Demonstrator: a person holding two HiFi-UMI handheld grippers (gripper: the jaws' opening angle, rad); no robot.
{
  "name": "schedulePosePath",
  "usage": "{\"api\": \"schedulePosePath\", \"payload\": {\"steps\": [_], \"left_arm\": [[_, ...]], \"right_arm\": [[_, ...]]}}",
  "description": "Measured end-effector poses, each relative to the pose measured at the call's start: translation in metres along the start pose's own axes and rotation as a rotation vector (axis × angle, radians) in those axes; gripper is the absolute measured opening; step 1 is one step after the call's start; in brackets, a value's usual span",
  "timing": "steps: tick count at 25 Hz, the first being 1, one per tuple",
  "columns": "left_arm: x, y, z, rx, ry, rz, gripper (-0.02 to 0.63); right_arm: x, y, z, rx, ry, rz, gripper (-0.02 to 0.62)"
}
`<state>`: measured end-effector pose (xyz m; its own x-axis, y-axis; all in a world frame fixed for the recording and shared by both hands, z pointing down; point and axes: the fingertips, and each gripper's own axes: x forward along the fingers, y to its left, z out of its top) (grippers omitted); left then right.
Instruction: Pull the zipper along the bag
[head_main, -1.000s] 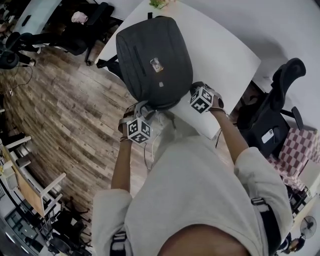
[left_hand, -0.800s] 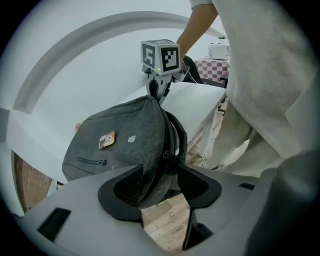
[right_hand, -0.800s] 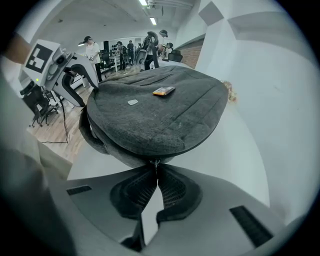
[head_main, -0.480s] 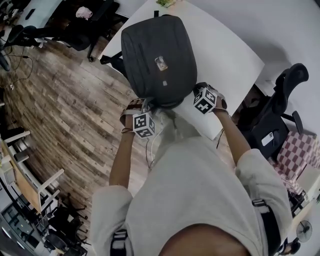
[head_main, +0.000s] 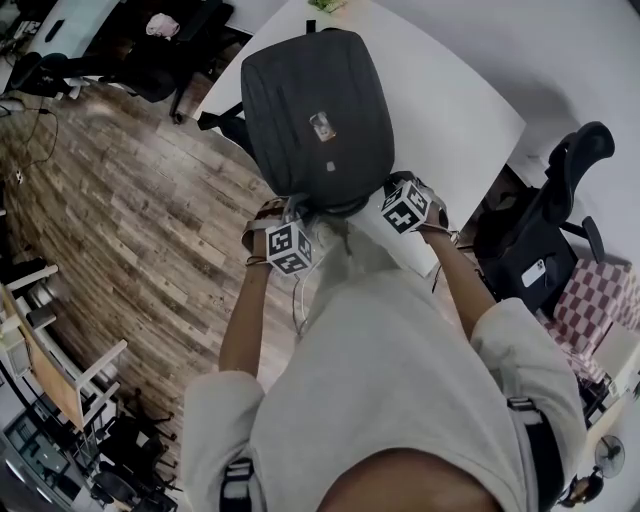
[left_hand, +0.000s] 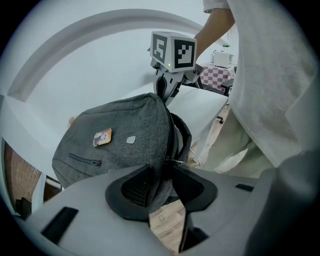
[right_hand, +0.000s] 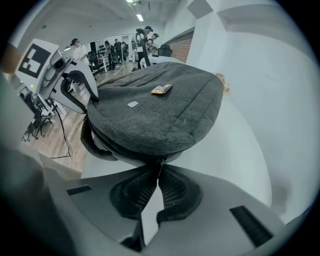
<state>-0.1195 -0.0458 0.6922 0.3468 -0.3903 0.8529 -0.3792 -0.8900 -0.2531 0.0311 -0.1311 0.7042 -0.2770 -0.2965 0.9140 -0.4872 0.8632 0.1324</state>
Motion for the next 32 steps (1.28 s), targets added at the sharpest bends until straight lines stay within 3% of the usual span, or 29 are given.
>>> {"api": "schedulePosePath", "payload": {"steps": [13, 18, 24, 32], "left_arm": [[0.003, -0.013, 0.014, -0.083, -0.035, -0.042, 0.154], [0.004, -0.008, 0.021, -0.13, -0.061, -0.033, 0.135], [0.0, -0.007, 0.028, -0.103, -0.062, -0.031, 0.114], [0.002, 0.0, 0.069, -0.116, -0.135, -0.029, 0.097]], "right_arm": [[-0.013, 0.035, -0.018, 0.124, 0.005, 0.001, 0.023], [-0.006, 0.025, -0.013, 0.097, 0.001, 0.047, 0.02], [-0.008, 0.018, -0.014, 0.064, -0.002, 0.057, 0.02], [-0.022, -0.031, -0.016, 0.023, 0.004, 0.012, 0.018]]}}
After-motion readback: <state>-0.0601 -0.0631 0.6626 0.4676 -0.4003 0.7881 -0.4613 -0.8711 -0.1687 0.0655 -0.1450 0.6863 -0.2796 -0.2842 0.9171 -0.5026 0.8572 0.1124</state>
